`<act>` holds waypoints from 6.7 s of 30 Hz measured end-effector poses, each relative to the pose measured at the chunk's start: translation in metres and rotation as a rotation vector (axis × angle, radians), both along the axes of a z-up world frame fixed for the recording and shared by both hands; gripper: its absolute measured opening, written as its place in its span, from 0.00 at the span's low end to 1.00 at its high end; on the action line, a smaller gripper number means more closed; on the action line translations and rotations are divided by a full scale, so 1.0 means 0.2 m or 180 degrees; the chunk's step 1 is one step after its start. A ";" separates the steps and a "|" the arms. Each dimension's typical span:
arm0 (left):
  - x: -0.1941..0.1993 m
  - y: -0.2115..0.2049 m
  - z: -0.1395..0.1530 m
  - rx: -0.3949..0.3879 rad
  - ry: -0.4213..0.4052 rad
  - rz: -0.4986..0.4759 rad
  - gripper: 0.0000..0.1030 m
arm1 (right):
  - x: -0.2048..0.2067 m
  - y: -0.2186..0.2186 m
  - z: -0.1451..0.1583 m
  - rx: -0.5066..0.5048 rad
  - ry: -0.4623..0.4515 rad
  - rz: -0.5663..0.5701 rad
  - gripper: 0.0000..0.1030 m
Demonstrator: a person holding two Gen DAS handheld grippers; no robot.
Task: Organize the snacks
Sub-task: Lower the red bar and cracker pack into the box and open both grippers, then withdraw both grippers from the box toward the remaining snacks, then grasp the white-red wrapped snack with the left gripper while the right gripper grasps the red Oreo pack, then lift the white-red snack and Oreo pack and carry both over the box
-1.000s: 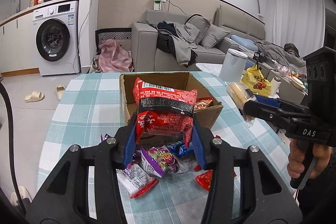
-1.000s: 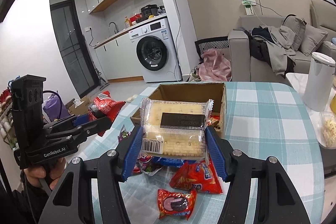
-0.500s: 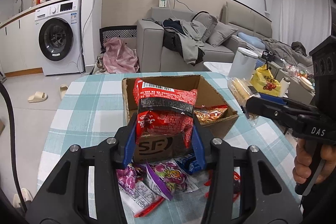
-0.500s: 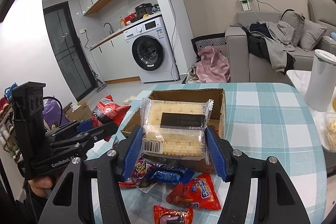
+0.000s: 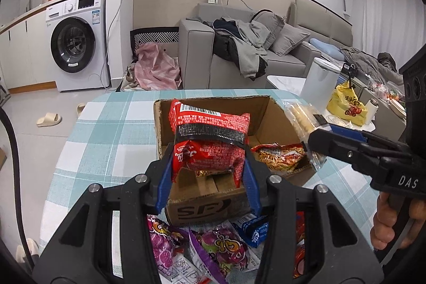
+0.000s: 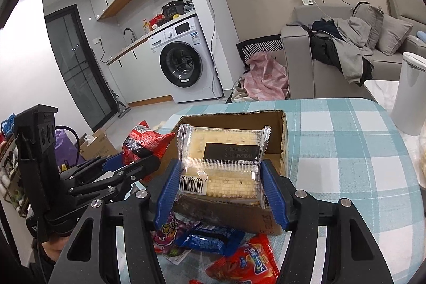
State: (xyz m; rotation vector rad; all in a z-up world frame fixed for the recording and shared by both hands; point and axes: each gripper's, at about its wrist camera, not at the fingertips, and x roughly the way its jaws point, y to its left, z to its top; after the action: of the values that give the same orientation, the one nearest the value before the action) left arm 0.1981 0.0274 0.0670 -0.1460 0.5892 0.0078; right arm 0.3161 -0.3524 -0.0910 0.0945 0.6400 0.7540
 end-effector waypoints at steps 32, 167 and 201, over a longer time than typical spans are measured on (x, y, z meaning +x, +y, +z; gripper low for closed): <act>0.25 -0.04 -0.24 0.0171 0.0202 -0.0073 0.42 | 0.24 0.11 -0.16 -0.0074 0.0232 -0.0050 0.60; -0.26 0.27 -0.68 0.0049 0.1267 0.0116 0.58 | -0.43 0.02 -0.62 -0.1628 0.0433 0.0776 0.99; -0.43 0.07 -0.43 0.0061 0.0882 -0.0486 0.41 | -0.49 0.01 -0.53 -0.1248 0.0172 0.1182 0.47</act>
State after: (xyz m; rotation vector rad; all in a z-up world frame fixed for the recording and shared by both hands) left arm 0.1130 0.0414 -0.0182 -0.0811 0.8755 -0.1158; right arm 0.2176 -0.3497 -0.1960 -0.3741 0.8587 0.9699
